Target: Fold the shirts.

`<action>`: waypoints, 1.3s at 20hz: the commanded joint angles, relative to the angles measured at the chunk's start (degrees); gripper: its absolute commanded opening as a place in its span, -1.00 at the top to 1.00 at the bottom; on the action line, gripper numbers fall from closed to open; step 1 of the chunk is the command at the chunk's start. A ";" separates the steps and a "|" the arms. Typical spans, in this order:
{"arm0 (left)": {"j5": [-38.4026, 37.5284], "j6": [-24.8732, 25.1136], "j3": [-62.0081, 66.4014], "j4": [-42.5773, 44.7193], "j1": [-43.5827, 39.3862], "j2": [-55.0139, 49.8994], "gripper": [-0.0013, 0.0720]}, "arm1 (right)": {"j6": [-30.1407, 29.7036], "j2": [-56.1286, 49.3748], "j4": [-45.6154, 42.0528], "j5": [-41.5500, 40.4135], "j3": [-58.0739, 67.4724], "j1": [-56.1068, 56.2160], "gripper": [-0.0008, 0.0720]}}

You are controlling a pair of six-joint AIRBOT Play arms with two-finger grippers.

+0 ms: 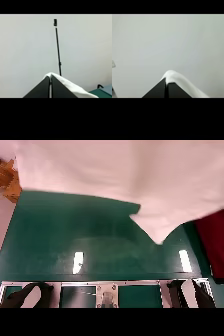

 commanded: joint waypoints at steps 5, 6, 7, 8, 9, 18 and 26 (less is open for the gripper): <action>-1.95 -0.37 -21.35 5.55 0.04 -1.68 0.90 | -4.09 2.51 -4.76 -2.86 -10.47 1.84 0.93; -2.27 0.90 -25.18 5.18 0.04 -3.41 0.90 | -5.79 1.99 -5.05 -3.28 -15.32 4.68 0.93; -2.84 2.12 -28.48 4.15 0.04 -5.27 0.90 | -7.28 0.96 -6.58 -4.96 -21.09 8.59 0.93; -3.28 3.65 -31.78 2.32 -0.11 -7.87 0.90 | -8.59 -0.35 -8.61 -8.07 -27.02 13.14 0.93; -2.95 5.40 -34.51 1.51 -1.07 -10.75 0.90 | -10.56 -2.01 -9.75 -12.15 -32.41 17.66 0.93; 15.52 11.76 -38.88 -1.51 -9.60 -43.34 0.90 | -18.73 -41.97 -8.57 -40.30 -36.30 35.76 0.93; 19.19 13.25 -35.08 1.46 -9.60 -45.86 0.90 | -18.75 -55.98 -10.99 -31.93 -17.09 34.27 0.93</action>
